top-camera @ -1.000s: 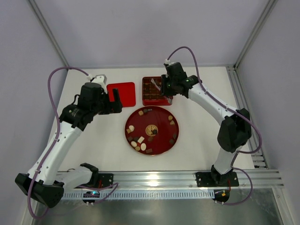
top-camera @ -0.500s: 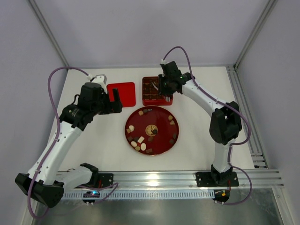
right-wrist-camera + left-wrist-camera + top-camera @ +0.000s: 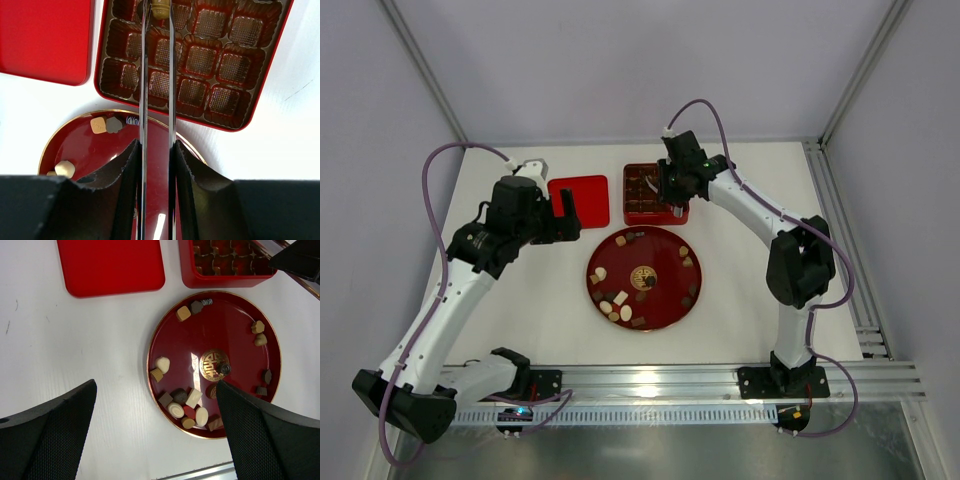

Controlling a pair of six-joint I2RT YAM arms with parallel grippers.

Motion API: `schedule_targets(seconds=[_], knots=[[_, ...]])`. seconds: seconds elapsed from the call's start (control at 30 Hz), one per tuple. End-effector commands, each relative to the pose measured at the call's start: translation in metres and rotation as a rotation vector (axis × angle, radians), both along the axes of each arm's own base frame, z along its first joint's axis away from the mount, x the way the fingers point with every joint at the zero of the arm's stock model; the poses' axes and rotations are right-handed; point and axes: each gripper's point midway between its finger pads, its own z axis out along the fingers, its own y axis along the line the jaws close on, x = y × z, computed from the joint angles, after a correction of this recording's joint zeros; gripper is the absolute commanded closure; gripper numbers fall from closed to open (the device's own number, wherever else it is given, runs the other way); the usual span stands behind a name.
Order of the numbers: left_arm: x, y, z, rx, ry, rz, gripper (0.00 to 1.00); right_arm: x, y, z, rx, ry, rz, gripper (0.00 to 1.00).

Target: Pack the chocolate

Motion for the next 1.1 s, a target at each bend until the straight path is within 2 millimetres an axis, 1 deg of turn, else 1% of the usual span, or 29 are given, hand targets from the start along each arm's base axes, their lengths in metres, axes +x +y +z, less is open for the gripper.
schedule_targets(seconds=[0.0,0.7,1.07], knots=[[-0.001,0.002,0.009,-0.001,-0.028,0.002,0.0,0.01,0.001,0.016,0.01,-0.052,0.001,0.66],[0.001,0.0,0.01,-0.005,-0.029,0.0,0.01,0.009,-0.006,0.006,-0.007,-0.037,-0.012,0.65],[0.001,0.0,0.011,-0.005,-0.029,0.0,0.0,0.008,-0.006,0.002,-0.013,-0.028,-0.007,0.65]])
